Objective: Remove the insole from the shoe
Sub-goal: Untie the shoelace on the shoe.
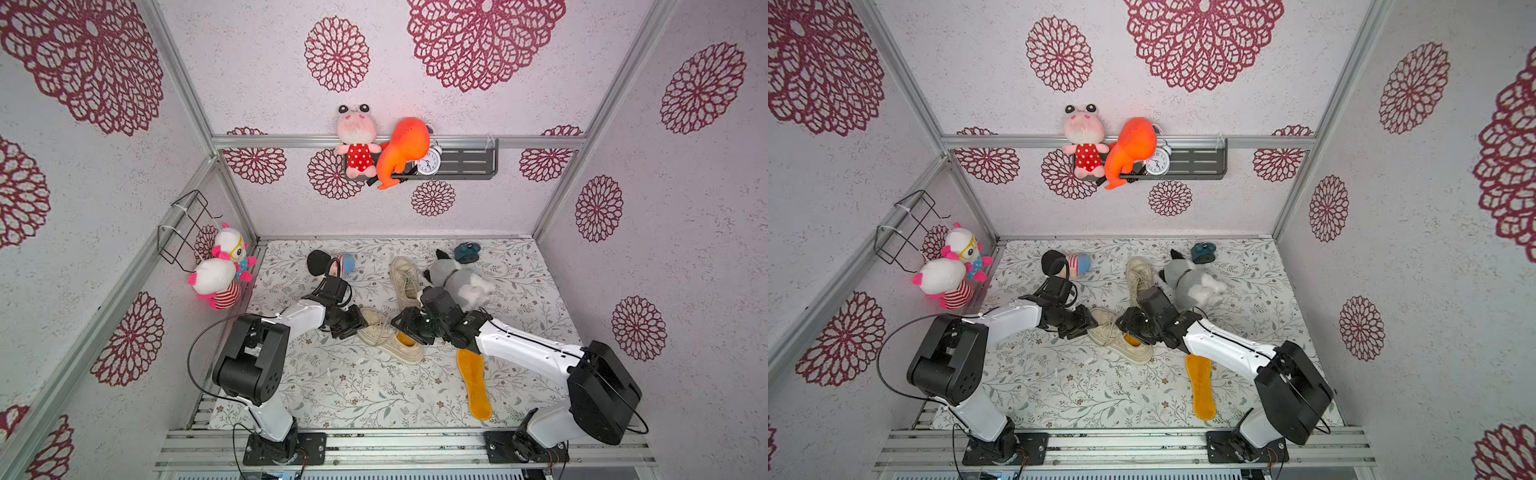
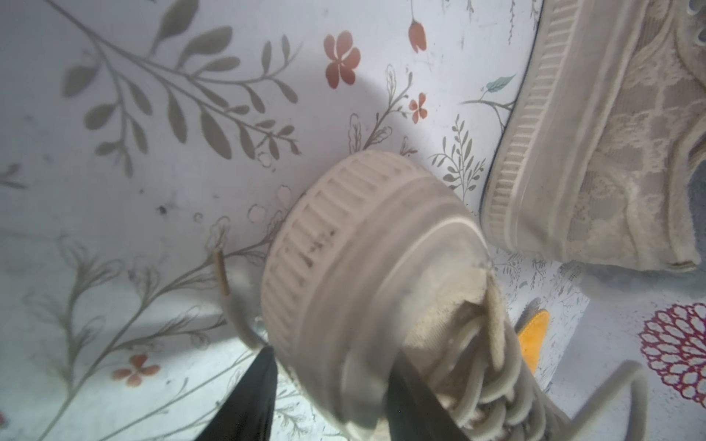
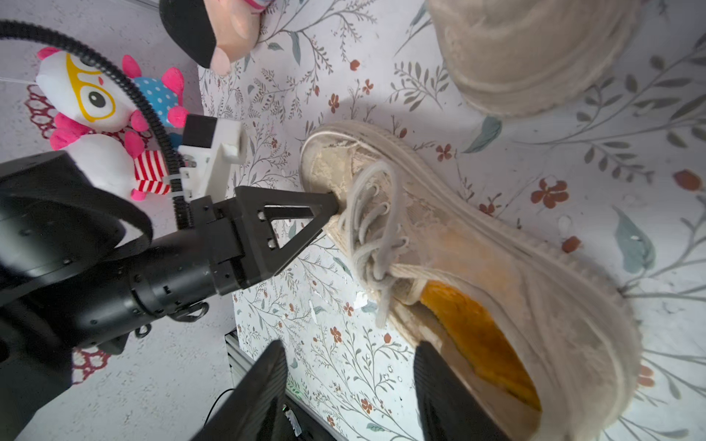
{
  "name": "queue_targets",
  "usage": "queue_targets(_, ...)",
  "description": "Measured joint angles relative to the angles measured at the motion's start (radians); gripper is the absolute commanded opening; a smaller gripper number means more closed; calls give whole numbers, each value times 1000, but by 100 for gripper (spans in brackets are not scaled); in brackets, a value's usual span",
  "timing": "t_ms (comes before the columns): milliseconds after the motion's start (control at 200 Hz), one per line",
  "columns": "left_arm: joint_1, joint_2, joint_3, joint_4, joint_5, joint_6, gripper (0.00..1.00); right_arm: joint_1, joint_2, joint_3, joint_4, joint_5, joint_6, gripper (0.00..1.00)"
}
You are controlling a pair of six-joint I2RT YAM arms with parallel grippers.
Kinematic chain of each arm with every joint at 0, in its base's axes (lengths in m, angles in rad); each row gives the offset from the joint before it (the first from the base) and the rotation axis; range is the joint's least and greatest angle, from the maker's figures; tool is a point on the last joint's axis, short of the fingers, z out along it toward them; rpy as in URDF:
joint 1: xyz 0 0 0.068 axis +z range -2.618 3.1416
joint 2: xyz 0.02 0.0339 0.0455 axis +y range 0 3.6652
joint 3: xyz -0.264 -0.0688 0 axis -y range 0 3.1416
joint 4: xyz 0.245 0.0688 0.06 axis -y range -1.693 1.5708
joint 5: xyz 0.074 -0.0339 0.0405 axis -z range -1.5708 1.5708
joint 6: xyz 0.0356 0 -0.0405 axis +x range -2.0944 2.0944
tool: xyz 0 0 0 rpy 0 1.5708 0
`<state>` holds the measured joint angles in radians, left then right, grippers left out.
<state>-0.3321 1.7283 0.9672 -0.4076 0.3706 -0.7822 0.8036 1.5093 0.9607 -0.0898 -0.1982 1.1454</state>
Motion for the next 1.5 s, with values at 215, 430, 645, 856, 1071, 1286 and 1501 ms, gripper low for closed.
queue_targets(215,-3,11,24,-22,-6,3,47,0,98,4,74,-34,0,59)
queue_targets(430,-4,26,34,-26,-10,16,44,0,153,4,182,-60,16,59)
queue_targets(645,-3,42,42,-29,-24,34,41,-1,171,-2,342,-72,77,58)
queue_targets(856,-19,72,98,-97,-56,76,40,-3,176,-72,516,-76,149,56)
queue_targets(1071,-50,98,151,-161,-119,103,39,-7,208,-98,649,-102,195,56)
queue_targets(1286,-74,111,181,-196,-172,122,39,-9,230,-87,655,-118,178,54)
queue_targets(1501,-84,111,182,-198,-194,138,39,2,217,40,371,-36,-5,56)
